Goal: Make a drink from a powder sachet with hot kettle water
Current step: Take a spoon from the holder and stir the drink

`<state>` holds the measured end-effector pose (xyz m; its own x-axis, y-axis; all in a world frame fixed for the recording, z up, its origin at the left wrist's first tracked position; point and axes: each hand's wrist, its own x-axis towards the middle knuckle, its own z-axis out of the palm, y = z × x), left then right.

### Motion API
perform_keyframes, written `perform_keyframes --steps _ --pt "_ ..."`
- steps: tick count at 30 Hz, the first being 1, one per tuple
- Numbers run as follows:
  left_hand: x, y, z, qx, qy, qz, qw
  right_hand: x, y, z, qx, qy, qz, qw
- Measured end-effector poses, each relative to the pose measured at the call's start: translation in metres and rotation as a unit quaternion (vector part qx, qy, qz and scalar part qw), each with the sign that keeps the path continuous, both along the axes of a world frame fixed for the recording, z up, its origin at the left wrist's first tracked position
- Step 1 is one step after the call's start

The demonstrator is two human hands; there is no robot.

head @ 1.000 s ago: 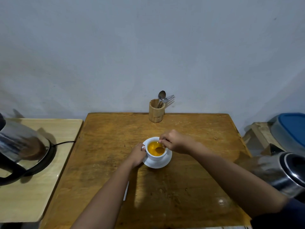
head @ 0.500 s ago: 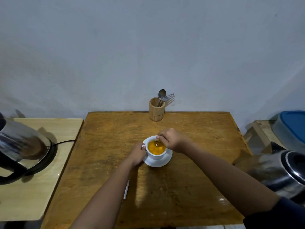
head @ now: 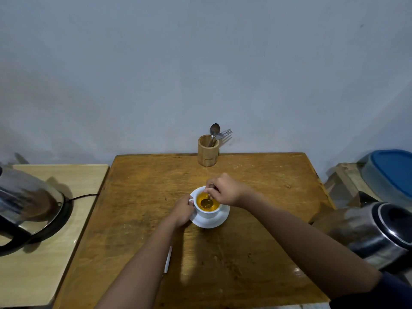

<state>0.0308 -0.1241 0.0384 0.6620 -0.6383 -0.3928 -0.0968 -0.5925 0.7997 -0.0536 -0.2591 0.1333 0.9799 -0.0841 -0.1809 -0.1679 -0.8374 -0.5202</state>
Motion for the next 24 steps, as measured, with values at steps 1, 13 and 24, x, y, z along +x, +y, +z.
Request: perform_keyframes --steps 1,13,24 --pt "0.001 0.001 -0.001 0.002 0.000 -0.003 1.000 0.001 -0.001 0.004 -0.009 0.001 0.011 1.000" --pt "0.001 0.001 -0.004 0.012 -0.029 -0.022 0.999 -0.013 -0.008 0.050 -0.069 -0.086 0.063 0.992" --pt "0.003 0.004 -0.006 0.000 -0.001 0.000 1.000 -0.036 -0.048 -0.004 0.382 -0.228 -0.479 0.757"
